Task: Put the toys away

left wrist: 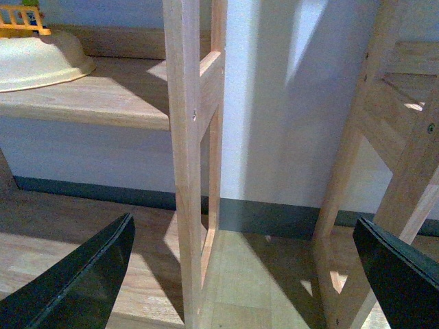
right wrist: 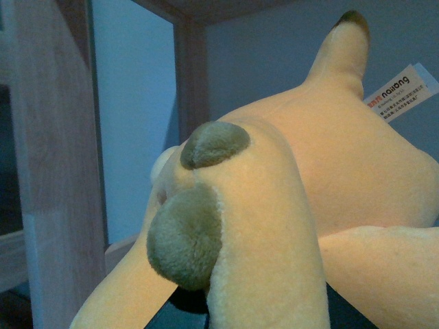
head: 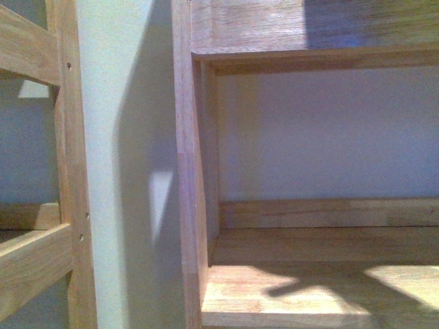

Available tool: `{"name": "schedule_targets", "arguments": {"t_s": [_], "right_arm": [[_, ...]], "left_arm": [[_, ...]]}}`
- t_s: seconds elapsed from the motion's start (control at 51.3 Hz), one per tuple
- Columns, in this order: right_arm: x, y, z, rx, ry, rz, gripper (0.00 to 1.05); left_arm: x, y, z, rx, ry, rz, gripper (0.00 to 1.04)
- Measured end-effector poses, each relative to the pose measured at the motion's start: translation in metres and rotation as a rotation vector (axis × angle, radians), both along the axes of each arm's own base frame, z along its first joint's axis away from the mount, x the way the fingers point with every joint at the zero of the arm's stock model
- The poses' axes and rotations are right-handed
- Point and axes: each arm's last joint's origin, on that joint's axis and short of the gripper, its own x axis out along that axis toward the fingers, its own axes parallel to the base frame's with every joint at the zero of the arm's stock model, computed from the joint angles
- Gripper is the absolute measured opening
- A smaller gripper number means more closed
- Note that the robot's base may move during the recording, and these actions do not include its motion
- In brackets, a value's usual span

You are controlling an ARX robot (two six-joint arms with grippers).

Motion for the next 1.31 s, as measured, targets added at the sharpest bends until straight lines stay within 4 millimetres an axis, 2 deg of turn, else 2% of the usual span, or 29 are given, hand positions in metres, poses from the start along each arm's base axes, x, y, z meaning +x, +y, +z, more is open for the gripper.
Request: {"name": "schedule_targets", "arguments": {"t_s": [0.409,0.565,0.76,0.916,1.072,1.306], "right_arm": [[0.070,-0.006,0.020,0.263,0.168,0.205,0.17],[0.084,0.003,0.024,0.291,0.210,0.305,0.17],[0.099,0.026,0.029,0.297,0.261,0.393,0.17],[0.113,0.033,0.027,0.308,0.288,0.401,0.17],[0.135,0.034,0.016,0.346,0.319,0.373,0.17],[0.148,0.043,0.002,0.357,0.357,0.383,0.17]], "left_arm": [[0.000,0.000,0.000,0.000,0.000,0.000,0.99],[0.000,0.000,0.000,0.000,0.000,0.000,0.99],[0.000,0.000,0.000,0.000,0.000,0.000,0.99],[0.000,0.000,0.000,0.000,0.000,0.000,0.99],[0.000,0.000,0.000,0.000,0.000,0.000,0.99],[0.000,0.000,0.000,0.000,0.000,0.000,0.99]]}}
